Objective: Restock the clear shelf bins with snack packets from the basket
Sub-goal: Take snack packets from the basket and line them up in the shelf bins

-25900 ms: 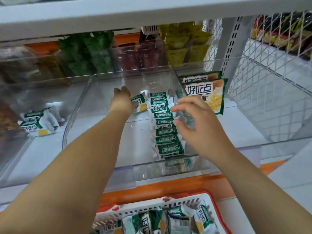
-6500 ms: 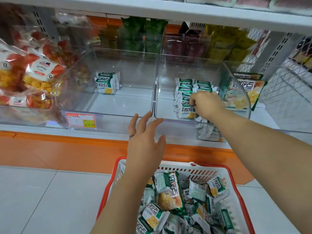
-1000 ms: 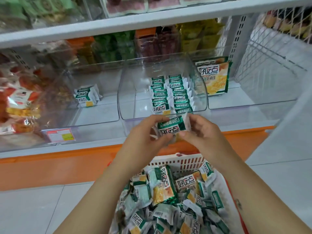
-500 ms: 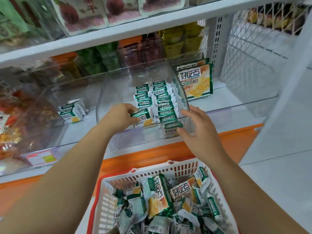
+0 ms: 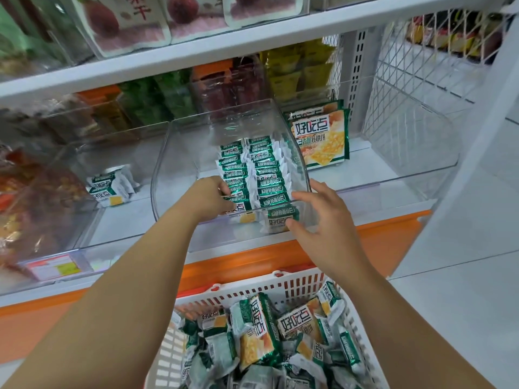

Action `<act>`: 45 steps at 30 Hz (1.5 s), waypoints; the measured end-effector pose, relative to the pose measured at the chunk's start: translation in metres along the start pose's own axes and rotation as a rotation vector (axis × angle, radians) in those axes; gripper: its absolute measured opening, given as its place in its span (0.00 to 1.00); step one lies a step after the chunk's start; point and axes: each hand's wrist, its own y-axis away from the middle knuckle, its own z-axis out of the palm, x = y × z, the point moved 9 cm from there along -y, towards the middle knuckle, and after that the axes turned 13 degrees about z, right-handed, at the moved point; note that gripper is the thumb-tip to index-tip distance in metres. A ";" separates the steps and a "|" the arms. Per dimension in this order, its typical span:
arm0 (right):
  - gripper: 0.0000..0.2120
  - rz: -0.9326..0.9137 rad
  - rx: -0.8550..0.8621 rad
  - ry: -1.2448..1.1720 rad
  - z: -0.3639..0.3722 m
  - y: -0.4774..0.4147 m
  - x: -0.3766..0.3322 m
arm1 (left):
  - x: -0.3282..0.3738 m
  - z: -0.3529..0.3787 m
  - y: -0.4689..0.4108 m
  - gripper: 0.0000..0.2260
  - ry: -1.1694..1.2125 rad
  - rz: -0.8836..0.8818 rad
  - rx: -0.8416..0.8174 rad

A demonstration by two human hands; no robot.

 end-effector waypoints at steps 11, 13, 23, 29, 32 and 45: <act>0.08 -0.134 0.043 -0.049 0.029 0.020 0.015 | 0.038 -0.013 0.123 0.09 0.060 0.424 0.629; 0.10 -0.011 -0.210 0.083 0.064 0.025 0.039 | 0.027 0.020 0.144 0.09 0.087 0.430 0.592; 0.30 0.402 -1.037 0.722 0.164 0.118 0.169 | -0.090 0.213 0.173 0.15 -0.013 0.001 -0.467; 0.43 0.445 -1.067 0.765 0.177 0.131 0.184 | -0.110 0.245 0.184 0.15 -0.078 -0.034 -0.626; 0.41 0.401 -1.016 0.786 0.179 0.130 0.183 | -0.107 0.252 0.184 0.21 -0.044 -0.032 -0.661; 0.26 0.039 -0.823 0.457 0.106 0.074 0.010 | -0.075 0.147 0.142 0.15 0.525 -0.207 -0.130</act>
